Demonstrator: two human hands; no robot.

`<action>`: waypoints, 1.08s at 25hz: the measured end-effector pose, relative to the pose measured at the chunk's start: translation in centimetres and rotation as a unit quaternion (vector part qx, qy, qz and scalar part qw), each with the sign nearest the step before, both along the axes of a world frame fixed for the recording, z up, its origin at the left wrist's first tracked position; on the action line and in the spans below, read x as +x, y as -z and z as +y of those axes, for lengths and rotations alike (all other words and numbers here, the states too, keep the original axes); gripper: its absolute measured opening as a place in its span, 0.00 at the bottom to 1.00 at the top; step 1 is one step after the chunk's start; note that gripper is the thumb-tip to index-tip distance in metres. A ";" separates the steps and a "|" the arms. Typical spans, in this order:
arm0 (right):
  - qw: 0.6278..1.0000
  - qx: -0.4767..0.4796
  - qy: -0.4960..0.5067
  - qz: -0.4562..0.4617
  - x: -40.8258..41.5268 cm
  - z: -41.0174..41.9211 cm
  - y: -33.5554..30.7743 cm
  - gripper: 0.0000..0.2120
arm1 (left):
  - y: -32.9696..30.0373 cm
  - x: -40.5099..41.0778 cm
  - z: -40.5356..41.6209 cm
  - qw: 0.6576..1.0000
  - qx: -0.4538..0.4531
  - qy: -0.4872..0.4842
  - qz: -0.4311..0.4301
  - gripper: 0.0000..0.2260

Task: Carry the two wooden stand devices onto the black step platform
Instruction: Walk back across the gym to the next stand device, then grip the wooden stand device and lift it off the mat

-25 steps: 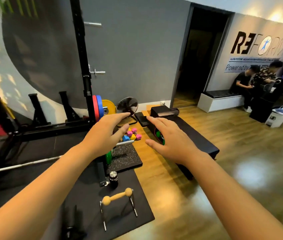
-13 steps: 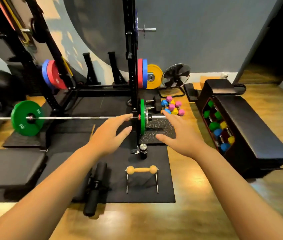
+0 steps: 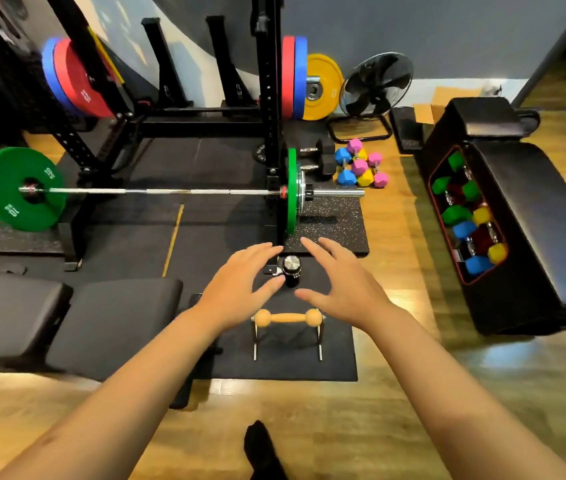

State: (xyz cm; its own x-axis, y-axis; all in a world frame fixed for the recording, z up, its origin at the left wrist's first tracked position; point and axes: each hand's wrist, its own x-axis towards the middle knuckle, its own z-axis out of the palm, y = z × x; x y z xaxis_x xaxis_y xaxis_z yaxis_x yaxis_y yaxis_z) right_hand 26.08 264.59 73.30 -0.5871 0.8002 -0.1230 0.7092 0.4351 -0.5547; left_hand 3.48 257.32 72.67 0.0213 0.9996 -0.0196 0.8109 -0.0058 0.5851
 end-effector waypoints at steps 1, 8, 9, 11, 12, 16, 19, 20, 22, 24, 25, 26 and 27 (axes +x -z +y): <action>1.000 -0.018 0.000 -0.007 -0.2 0.9 1.4 0.47 | 1.6 -0.1 0.8 1.000 -0.002 -0.005 -0.013 0.26; 0.993 -0.106 0.042 0.028 -1.7 7.4 16.7 0.54 | 17.9 -1.6 6.2 0.992 -0.066 -0.042 -0.099 0.31; 0.990 -0.118 0.056 0.048 -1.7 7.9 19.6 0.55 | 20.6 -2.3 6.8 0.992 -0.066 -0.048 -0.094 0.32; 0.984 -0.144 0.075 0.079 -1.7 8.2 26.1 0.58 | 26.0 -3.7 7.4 0.993 -0.064 -0.057 -0.076 0.34; 0.980 -0.153 0.083 0.094 -1.6 8.2 29.5 0.61 | 28.6 -4.4 7.5 0.995 -0.059 -0.057 -0.062 0.36; 0.972 -0.156 0.112 0.133 -0.6 7.0 40.4 0.66 | 37.2 -6.2 7.0 0.994 -0.061 -0.075 -0.059 0.47; 0.963 -0.168 0.142 0.157 0.7 6.1 47.5 0.64 | 44.9 -6.0 5.8 0.987 -0.072 -0.108 -0.096 0.54; 0.960 -0.170 0.151 0.162 1.3 5.6 49.8 0.64 | 47.7 -5.8 5.1 0.983 -0.074 -0.129 -0.109 0.57; 0.958 -0.165 0.168 0.161 2.6 4.9 54.1 0.66 | 52.7 -5.5 3.5 0.973 -0.082 -0.170 -0.135 0.60; 0.955 -0.159 0.191 0.161 3.2 4.5 58.2 0.69 | 57.2 -5.8 2.2 0.958 -0.090 -0.213 -0.171 0.63; 0.951 -0.158 0.207 0.163 3.4 4.4 60.2 0.70 | 59.6 -6.0 1.6 0.951 -0.098 -0.227 -0.185 0.63; 0.945 -0.160 0.230 0.170 3.4 4.3 62.3 0.71 | 61.8 -6.2 1.2 0.946 -0.108 -0.236 -0.193 0.63; 0.935 -0.165 0.258 0.178 3.5 4.2 64.4 0.71 | 63.9 -6.4 0.9 0.942 -0.121 -0.243 -0.197 0.63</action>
